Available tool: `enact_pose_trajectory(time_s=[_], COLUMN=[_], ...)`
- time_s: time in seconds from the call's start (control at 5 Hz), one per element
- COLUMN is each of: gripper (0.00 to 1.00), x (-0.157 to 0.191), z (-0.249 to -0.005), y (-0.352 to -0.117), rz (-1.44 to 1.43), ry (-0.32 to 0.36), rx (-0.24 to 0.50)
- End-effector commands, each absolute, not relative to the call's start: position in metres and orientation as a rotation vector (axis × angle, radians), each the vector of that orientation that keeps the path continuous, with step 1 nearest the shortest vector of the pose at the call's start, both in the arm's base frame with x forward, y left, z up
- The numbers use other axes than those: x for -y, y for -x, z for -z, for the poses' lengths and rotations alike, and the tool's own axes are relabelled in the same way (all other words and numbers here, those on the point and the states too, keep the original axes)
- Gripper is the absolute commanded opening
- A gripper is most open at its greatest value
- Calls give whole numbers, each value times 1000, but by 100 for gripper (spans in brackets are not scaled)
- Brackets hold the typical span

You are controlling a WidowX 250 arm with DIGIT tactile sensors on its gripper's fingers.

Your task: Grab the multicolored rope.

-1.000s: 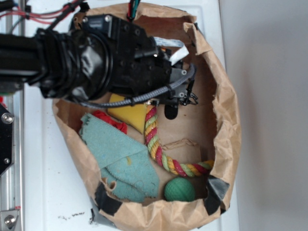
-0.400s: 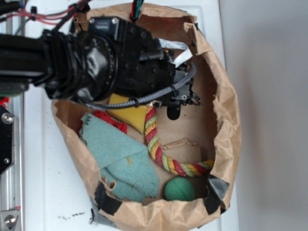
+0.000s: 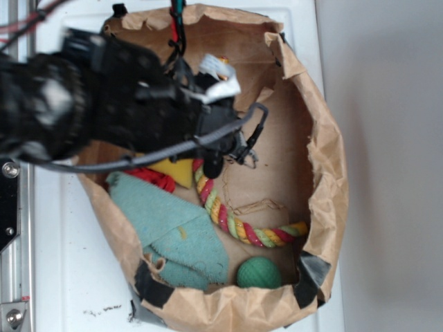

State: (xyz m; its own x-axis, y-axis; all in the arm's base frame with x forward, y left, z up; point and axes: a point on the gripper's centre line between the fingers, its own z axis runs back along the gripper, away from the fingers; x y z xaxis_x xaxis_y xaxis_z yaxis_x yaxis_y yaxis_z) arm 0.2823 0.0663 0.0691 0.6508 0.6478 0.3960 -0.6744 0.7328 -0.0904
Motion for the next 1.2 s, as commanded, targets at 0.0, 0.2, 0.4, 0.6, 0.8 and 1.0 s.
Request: enact_pose_trajectory(time_s=[0.0, 0.2, 0.4, 0.6, 0.8, 1.0], gripper=[0, 0, 0, 0, 0, 0], x=[-73, -75, -73, -72, -71, -60], z=[-154, -175, -193, -210, -219, -234], y=[-287, -290, -279, -270, -263, -255], rz=[-683, -629, -558, -475, -396, -393], ry=[8, 21, 11, 46, 54, 78], rx=[331, 230, 190, 164, 177, 322])
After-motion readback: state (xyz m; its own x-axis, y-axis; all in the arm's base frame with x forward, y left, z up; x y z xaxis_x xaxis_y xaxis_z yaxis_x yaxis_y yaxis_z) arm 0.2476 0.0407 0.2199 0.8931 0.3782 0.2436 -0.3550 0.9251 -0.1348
